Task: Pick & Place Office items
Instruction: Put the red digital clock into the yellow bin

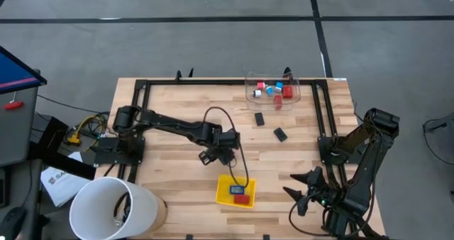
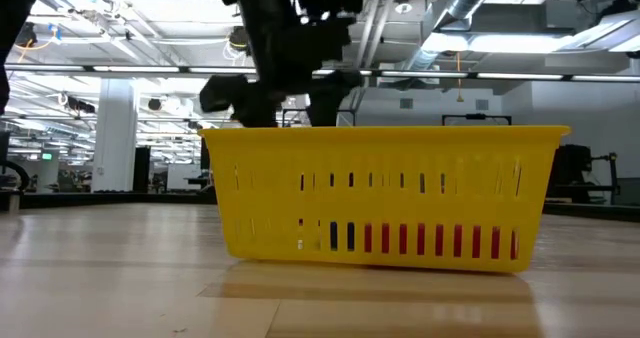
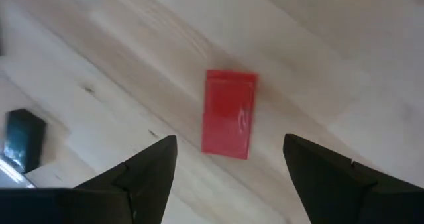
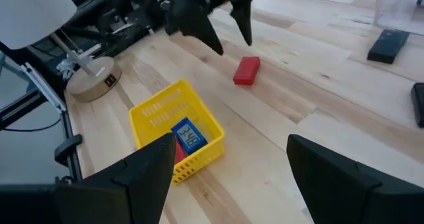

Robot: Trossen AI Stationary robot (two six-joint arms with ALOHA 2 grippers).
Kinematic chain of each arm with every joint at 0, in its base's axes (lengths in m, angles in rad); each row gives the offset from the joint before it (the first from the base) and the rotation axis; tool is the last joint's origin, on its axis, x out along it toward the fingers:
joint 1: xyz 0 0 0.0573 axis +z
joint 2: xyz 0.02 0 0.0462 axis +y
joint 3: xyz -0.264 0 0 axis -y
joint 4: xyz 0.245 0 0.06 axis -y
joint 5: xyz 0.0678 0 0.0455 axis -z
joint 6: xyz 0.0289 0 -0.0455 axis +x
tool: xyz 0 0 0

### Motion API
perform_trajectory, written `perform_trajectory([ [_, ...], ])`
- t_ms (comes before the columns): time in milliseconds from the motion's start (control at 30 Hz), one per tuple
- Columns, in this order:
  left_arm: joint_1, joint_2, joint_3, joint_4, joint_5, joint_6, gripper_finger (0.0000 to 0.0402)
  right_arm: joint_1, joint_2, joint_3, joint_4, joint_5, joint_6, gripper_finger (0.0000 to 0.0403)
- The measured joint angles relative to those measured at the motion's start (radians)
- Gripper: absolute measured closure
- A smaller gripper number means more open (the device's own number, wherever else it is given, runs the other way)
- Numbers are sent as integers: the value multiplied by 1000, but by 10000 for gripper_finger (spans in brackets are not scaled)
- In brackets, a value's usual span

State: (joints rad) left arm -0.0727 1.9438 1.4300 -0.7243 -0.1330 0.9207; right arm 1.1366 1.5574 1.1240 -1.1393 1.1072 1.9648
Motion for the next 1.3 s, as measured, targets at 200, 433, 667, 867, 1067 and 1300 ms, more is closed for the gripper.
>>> perform_trajectory([
  [200, 29, -9, 15, 22, 76, -17, 130, 2, -5, 0, -89, 1, 61, 122],
  [433, 29, 15, 16, 54, 106, -16, 130, 29, -6, 0, -148, 3, 104, 122],
  [667, 34, 82, 15, 69, 113, -20, 130, 42, -6, 0, -150, 18, 104, 122],
  [867, 35, 103, 14, 98, 113, -28, 132, 49, -6, 0, -154, 20, 104, 122],
  [1067, 48, 133, 14, 105, 126, -43, 137, 54, -6, 0, -154, 19, 104, 122],
  [1300, 48, 150, 15, 107, 149, -89, 184, 55, -6, 0, -148, 17, 104, 122],
])
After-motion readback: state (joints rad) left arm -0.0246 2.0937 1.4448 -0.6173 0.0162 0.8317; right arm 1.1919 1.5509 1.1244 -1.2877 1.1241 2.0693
